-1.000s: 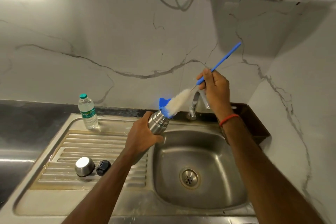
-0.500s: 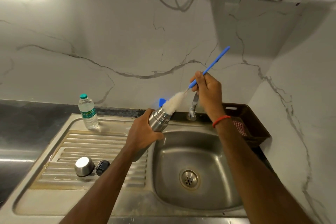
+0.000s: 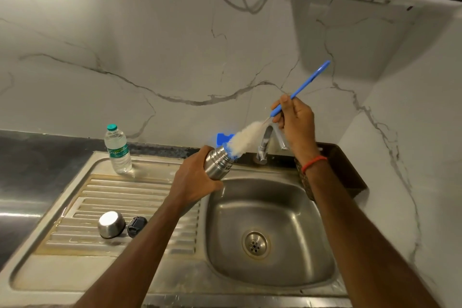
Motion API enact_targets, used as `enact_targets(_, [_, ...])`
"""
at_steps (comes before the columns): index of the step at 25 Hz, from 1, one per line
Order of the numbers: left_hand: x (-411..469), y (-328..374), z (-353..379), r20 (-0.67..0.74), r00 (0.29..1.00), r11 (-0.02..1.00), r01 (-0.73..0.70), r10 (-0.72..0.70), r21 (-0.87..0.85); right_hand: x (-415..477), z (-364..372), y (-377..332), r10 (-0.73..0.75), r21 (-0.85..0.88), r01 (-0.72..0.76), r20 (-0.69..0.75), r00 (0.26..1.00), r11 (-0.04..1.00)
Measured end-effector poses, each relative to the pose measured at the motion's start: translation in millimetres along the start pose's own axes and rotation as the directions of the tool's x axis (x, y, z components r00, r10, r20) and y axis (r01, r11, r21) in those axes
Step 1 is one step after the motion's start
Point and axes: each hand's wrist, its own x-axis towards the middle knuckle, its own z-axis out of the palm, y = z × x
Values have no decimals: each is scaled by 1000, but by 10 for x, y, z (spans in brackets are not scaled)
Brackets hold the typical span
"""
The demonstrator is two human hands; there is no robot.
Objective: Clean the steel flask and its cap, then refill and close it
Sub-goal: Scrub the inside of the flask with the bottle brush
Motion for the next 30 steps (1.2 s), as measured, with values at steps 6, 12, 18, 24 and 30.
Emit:
enact_targets(6, [72, 23, 57, 12, 1000, 1000, -23, 23, 15, -447, 441, 288, 54, -67, -34, 315, 947, 997])
enact_targets(12, [-91, -161, 15, 13, 1000, 999, 28, -28, -23, 107, -188, -6, -36, -96, 35, -11, 999, 995])
enact_targets(18, [1, -97, 50, 0, 1000, 1000, -14, 14, 26, -157, 205, 187, 64, -34, -61, 103, 993, 998])
enact_targets(24, [29, -20, 127, 24, 1000, 999, 8, -8, -34, -452, 423, 319, 52, -84, -30, 277, 959, 996])
enact_targets(30, [-50, -119, 75, 2, 1000, 1000, -15, 15, -12, 196, -300, -80, -105, -197, 92, -58, 993, 976])
